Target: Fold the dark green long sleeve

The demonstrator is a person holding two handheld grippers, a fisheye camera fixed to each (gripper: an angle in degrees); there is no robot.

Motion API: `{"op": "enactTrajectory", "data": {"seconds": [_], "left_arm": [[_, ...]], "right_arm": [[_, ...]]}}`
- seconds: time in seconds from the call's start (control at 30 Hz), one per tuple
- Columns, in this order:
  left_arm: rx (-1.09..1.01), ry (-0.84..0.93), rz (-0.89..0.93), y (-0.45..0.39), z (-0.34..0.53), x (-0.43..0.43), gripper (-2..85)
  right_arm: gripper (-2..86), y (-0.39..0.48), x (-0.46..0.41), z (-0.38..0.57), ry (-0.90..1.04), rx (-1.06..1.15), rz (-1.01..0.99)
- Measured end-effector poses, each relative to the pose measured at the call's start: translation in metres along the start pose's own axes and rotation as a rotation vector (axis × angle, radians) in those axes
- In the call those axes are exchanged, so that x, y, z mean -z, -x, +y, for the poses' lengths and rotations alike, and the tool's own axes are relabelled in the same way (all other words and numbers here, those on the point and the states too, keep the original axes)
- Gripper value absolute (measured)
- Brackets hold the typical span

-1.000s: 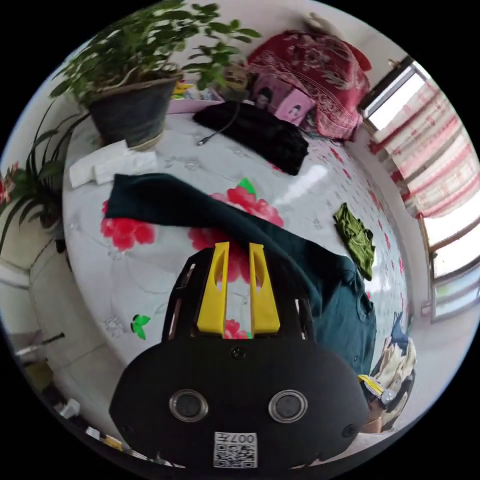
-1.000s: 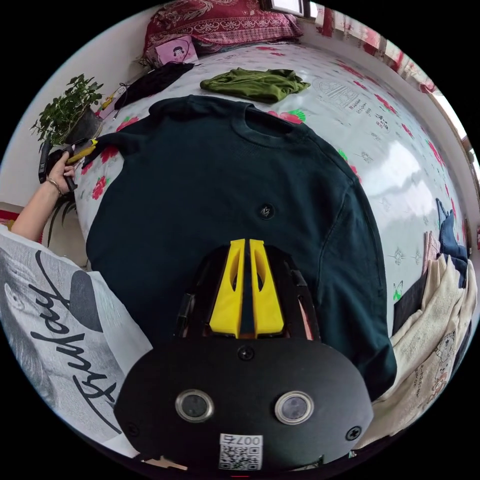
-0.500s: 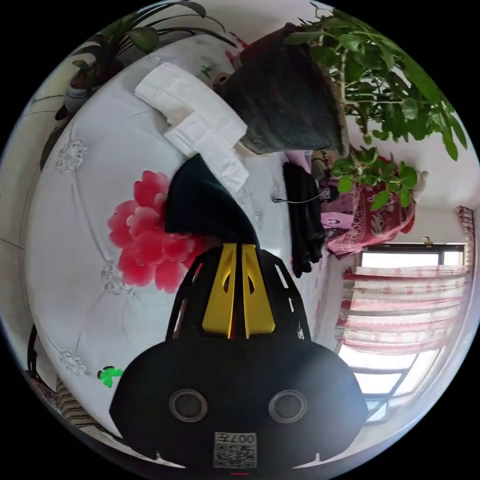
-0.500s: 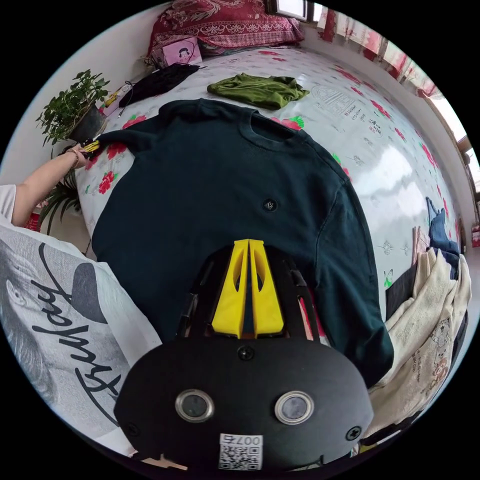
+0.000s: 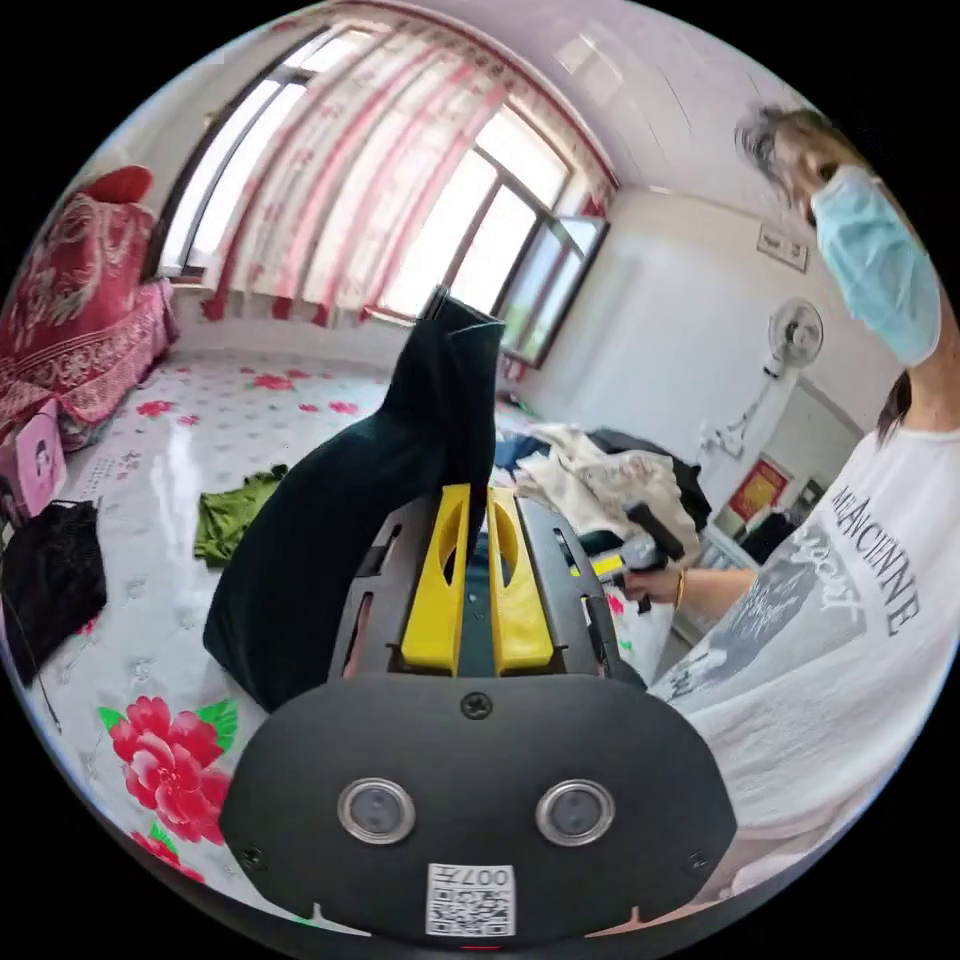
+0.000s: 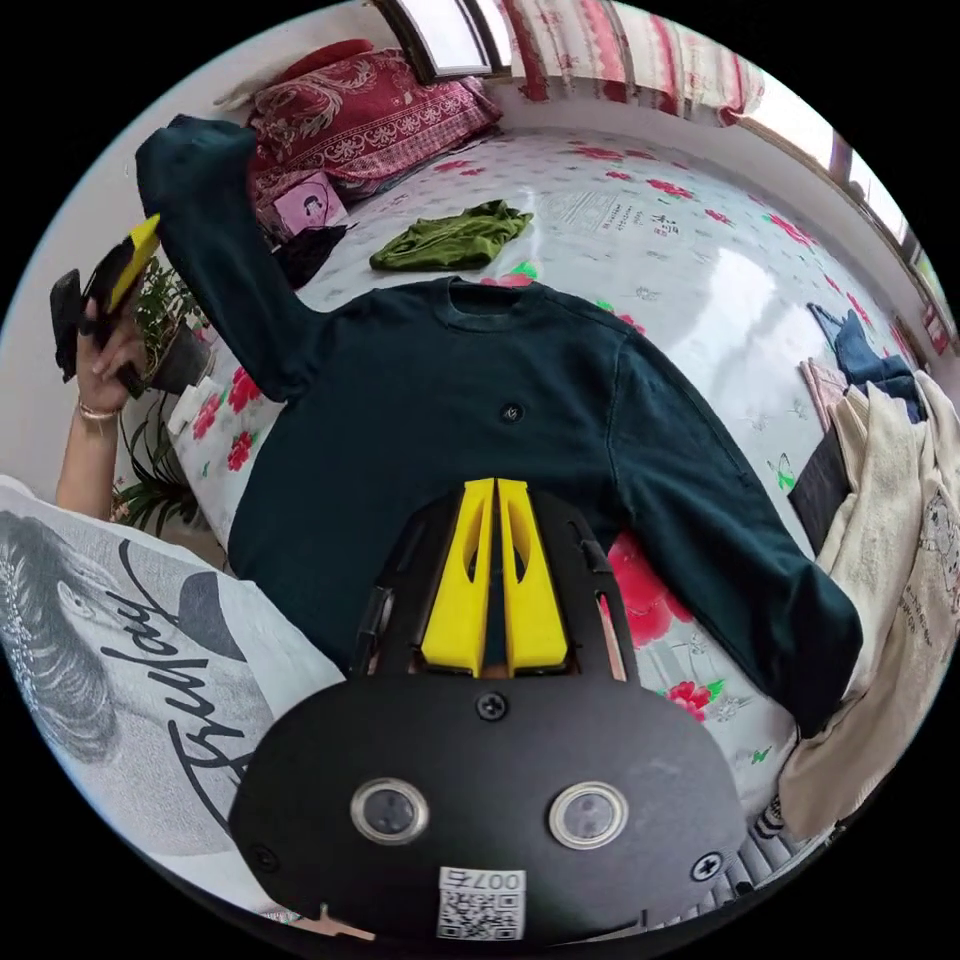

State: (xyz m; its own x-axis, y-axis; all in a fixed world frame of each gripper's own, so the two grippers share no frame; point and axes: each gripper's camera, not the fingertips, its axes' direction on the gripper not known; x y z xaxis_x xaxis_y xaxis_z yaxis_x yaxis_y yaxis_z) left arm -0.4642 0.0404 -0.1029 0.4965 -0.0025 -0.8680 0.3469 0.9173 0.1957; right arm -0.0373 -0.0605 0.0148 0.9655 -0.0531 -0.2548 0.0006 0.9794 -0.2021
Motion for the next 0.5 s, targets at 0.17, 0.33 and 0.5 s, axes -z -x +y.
{"op": "enactTrajectory", "data": {"seconds": [0.17, 0.33, 0.5], "left_arm": [[0.138, 0.445, -0.083, -0.017, 0.078, -0.127, 7.2], [0.315, 0.442, -0.310, -0.012, 0.108, -0.113, 7.0], [0.493, 0.435, -0.393, 0.005, 0.132, -0.100, 6.6]], "right_arm": [[3.0, -0.041, -0.013, 0.030, 0.059, -0.144, -0.023], [5.4, -0.045, -0.023, 0.029, 0.053, -0.133, 0.003], [6.9, -0.108, -0.001, 0.055, -0.053, -0.379, 0.041]]}}
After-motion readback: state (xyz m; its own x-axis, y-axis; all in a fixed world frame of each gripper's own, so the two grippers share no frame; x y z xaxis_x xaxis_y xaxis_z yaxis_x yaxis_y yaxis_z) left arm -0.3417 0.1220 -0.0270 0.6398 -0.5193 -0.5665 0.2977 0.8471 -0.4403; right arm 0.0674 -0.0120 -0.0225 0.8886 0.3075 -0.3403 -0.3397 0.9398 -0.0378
